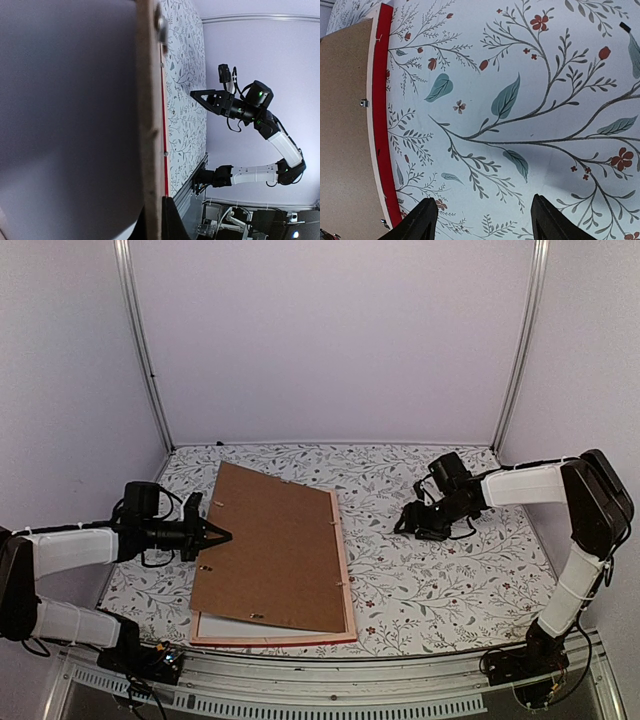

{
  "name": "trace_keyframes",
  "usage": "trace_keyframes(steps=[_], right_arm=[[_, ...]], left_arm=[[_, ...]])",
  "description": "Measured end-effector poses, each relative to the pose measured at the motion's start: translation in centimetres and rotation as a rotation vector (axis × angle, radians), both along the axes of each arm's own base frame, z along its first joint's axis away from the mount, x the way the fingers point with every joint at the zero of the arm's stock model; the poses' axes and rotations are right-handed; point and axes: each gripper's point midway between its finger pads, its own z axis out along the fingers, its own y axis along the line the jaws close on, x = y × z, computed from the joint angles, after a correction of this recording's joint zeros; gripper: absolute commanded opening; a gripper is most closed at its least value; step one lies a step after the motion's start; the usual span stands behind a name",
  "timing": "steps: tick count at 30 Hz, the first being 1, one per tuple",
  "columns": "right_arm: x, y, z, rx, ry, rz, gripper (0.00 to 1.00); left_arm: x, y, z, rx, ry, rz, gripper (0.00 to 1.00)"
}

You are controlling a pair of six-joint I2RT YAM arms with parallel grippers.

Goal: Put the photo into the frame
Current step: Place the backboard on the frame body.

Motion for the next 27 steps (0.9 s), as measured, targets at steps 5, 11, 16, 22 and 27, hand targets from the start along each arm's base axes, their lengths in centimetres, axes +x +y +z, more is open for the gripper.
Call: trace_keyframes(steps=[5, 11, 16, 22, 27], right_arm=[[0.0, 0.0, -0.1, -0.001, 0.003, 0.000, 0.68], [-0.1, 0.0, -0.1, -0.001, 0.003, 0.000, 0.68], [0.0, 0.0, -0.2, -0.001, 0.003, 0.000, 0.68], [0.0, 0.0, -0.5, -0.003, 0.008, 0.000, 0.68], [0.0, 0.0, -0.5, -0.003, 0.008, 0.000, 0.68]], left_arm=[[-0.1, 0.1, -0.2, 0.004, 0.002, 0.002, 0.00], [-0.1, 0.0, -0.4, 0.003, 0.009, 0.007, 0.03], [-0.3, 0.0, -0.7, 0.007, 0.022, 0.012, 0.08], [-0.4, 0.0, -1.4, 0.033, 0.027, 0.026, 0.21], [-0.5, 0.2, -2.1, 0.053, 0.036, 0.039, 0.43]])
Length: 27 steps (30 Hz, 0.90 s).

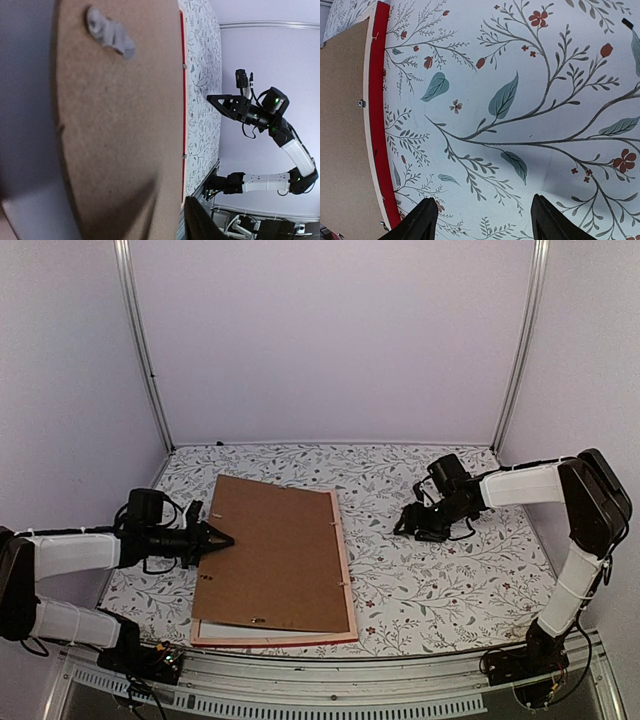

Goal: Put the photo into the frame
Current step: Place the backboard on the frame body.

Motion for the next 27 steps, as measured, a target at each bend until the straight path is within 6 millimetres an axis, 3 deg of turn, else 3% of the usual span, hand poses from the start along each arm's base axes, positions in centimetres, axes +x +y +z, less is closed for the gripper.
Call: trace_keyframes(steps=[5, 9, 19, 27], right_arm=[[0.0, 0.0, 0.0, 0.001, 0.001, 0.001, 0.68], [0.0, 0.0, 0.0, 0.002, 0.001, 0.001, 0.68], [-0.1, 0.2, -0.5, 0.005, 0.012, 0.005, 0.68], [-0.2, 0.4, -0.5, 0.008, 0.012, 0.011, 0.68]], left_arm=[[-0.3, 0.2, -0.7, 0.033, 0.007, -0.002, 0.64], [-0.8, 0.6, -1.7, 0.074, 0.044, 0.003, 0.74], [-0.6, 1.2, -2.1, 0.161, 0.044, -0.009, 0.81], [-0.2, 0.4, -2.8, 0.206, 0.051, -0.058, 0.81]])
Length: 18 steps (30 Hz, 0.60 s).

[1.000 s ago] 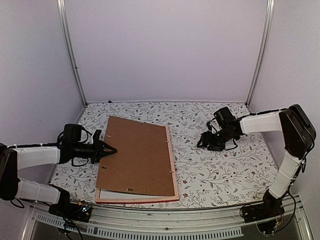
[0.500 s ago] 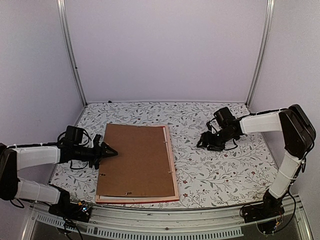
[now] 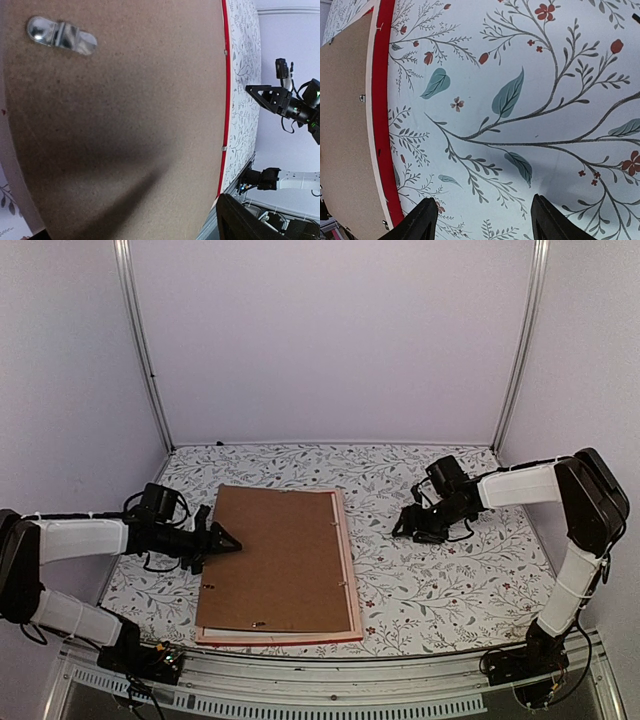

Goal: Put the photo into the frame
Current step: Place the backboard on the frame body.

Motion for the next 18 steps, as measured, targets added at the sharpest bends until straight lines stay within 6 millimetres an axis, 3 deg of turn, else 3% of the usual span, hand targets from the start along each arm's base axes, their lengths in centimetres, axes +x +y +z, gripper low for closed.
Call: trace_keyframes(steps=[18], right_arm=[[-0.06, 0.21, -0.42, 0.003, 0.009, 0.003, 0.68]], left_arm=[[-0.55, 0.09, -1.00, 0.084, 0.009, -0.015, 0.79]])
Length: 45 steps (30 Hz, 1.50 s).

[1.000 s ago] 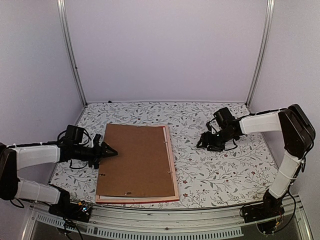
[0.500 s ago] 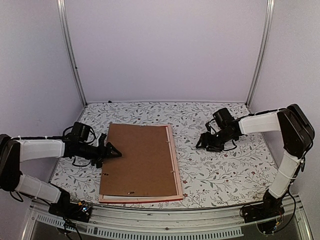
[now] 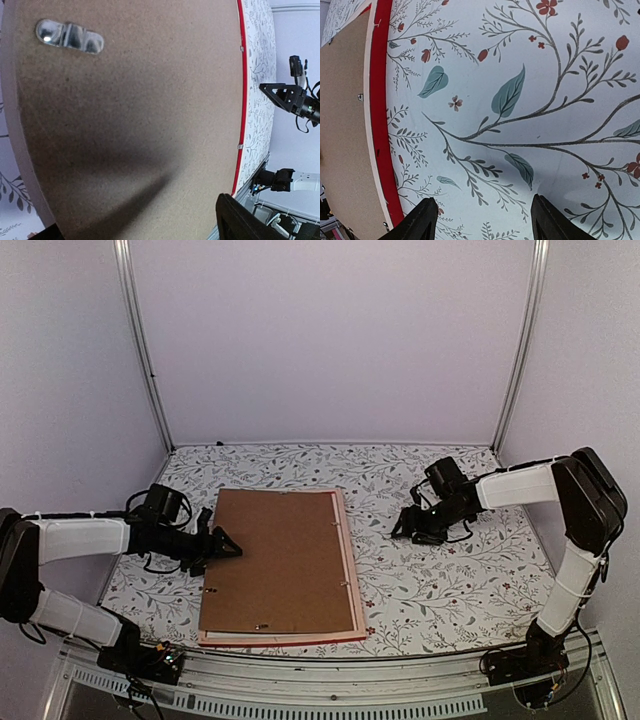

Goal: Put the photo into the frame
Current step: Place the backboard on the frame body.

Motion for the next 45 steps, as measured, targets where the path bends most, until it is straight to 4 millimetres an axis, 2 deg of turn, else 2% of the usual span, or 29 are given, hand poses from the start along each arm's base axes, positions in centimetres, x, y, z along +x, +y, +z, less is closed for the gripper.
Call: trace_keyframes(steps=[6, 15, 20, 27, 31, 36, 45], right_arm=[[-0.1, 0.2, 0.0, 0.000, 0.000, 0.005, 0.68], [-0.8, 1.2, -0.2, 0.001, 0.006, 0.035, 0.68], [-0.8, 1.2, -0.2, 0.002, 0.006, 0.036, 0.68], [-0.8, 1.3, -0.3, 0.002, 0.006, 0.037, 0.68], [-0.8, 1.3, -0.2, 0.003, 0.005, 0.037, 0.68], [-0.6, 1.4, -0.2, 0.008, -0.001, 0.038, 0.68], [-0.6, 1.5, -0.2, 0.010, -0.002, 0.037, 0.68]], left_arm=[[0.0, 0.0, -0.2, 0.006, 0.005, -0.002, 0.68], [0.0, 0.0, 0.0, 0.010, -0.006, -0.001, 0.41], [0.2, -0.2, 1.4, -0.017, -0.042, 0.005, 0.28], [0.6, -1.3, 4.8, -0.115, -0.099, -0.002, 0.15], [0.7, -2.0, 6.9, -0.180, -0.129, -0.014, 0.00], [0.7, -2.7, 9.2, -0.258, -0.145, -0.020, 0.00], [0.5, -2.6, 10.7, -0.299, -0.156, -0.004, 0.00]])
